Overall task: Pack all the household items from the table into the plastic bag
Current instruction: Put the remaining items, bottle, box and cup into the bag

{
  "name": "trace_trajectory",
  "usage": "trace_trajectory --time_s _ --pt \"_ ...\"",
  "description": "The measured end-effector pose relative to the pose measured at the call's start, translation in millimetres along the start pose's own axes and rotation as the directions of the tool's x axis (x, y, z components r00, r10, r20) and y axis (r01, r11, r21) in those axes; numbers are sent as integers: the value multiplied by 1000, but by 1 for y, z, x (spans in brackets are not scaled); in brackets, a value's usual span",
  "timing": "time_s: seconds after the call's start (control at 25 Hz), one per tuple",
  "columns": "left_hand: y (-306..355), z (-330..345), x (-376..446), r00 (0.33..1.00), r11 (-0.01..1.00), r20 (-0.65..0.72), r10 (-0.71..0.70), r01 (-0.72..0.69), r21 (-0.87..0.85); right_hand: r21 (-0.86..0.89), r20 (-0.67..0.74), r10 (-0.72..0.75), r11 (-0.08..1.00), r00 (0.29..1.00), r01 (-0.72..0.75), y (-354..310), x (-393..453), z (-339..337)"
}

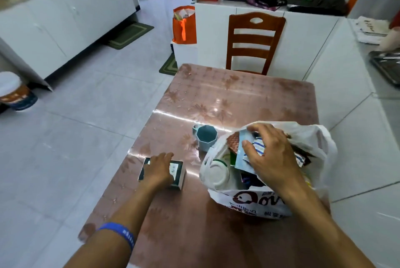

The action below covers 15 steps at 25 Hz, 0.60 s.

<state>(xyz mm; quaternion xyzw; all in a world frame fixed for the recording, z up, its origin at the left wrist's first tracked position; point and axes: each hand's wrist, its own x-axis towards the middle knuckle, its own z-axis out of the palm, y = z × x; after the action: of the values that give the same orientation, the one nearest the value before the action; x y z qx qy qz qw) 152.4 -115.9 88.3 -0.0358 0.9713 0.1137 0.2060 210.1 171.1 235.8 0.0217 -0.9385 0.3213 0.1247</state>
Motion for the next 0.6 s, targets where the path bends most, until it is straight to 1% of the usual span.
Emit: trace_trajectory --time_s 0.04,0.08,0.16,0.2,0.24,0.28,0.32,0.36,0.4,0.44,0.48,0.52,0.56,0.6 --pt "-17 14 9 998 986 58 12 -21 166 16 25 22 1000 999 -22 1 -2 10" --pt "-31 28 18 997 963 76 23 -43 266 29 42 50 998 998 -52 3 -3 18" --pt "-46 46 30 996 923 9 93 -90 373 52 52 110 992 993 -112 9 -6 25" --pt "-50 49 37 992 909 -27 126 -104 404 56 38 129 990 991 -131 12 -7 25" --pt "-49 45 42 990 906 -27 138 -115 406 56 10 151 987 989 -151 17 -6 23" --pt "-45 36 45 993 940 -18 116 -104 326 73 -15 182 981 983 -181 21 -6 19" --pt "-39 23 45 997 985 -22 79 -74 155 116 -32 223 969 974 -218 24 -7 14" --pt "-28 5 41 997 996 -61 42 -47 -70 178 -48 267 950 963 -255 25 -6 8" --pt "-16 -16 36 992 949 -126 12 -51 -311 254 -64 309 925 949 -284 25 -3 1" --pt "-2 -42 26 981 852 -194 -5 -97 -514 339 -72 341 892 937 -298 24 0 -5" --pt "16 -70 14 970 741 -241 4 -165 -651 429 -61 343 857 937 -286 21 4 -11" --pt "34 -98 1 960 628 -275 52 -246 -738 510 -25 311 822 950 -255 16 10 -14" --pt "55 -123 -14 943 547 -303 141 -329 -770 575 31 244 789 969 -217 10 16 -16" --pt "79 -143 -30 915 506 -317 249 -402 -763 618 96 160 764 982 -185 6 22 -17"
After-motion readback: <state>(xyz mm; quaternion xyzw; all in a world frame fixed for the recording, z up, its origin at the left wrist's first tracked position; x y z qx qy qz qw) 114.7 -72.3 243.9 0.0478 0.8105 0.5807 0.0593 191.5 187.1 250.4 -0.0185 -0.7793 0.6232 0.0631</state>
